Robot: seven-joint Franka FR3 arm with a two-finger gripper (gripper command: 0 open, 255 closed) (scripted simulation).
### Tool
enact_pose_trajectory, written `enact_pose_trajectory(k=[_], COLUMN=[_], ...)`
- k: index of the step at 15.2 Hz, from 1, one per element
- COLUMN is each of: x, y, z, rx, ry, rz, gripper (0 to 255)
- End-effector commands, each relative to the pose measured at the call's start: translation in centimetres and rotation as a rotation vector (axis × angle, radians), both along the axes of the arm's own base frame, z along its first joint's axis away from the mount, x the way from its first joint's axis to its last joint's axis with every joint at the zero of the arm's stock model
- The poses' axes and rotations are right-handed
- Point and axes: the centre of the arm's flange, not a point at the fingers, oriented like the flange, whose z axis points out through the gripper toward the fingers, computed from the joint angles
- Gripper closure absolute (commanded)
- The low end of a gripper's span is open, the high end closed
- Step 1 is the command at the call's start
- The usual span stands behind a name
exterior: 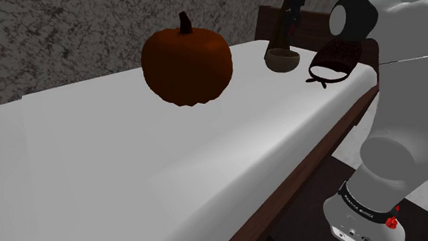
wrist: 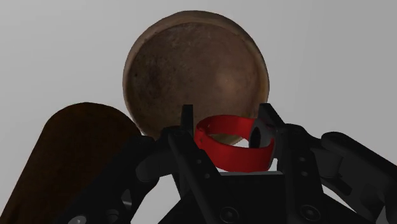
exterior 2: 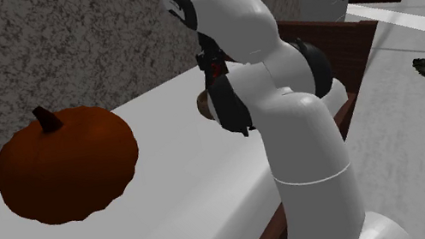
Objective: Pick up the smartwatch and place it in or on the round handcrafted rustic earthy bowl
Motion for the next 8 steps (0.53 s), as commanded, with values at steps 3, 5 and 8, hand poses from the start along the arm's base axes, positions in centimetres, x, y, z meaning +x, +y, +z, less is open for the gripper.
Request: enact_pose_trajectory(k=[3,5,8], x=[0.9,0.9,0.9], y=[-1.2,-1.2,-1.2], z=[-1.9,-2.9,-4.5], rx=[0.003,0.003,0.003], ry=[0.007,0.007,0.007], rz=[0.006,0.006,0.006], gripper=[255,255,255])
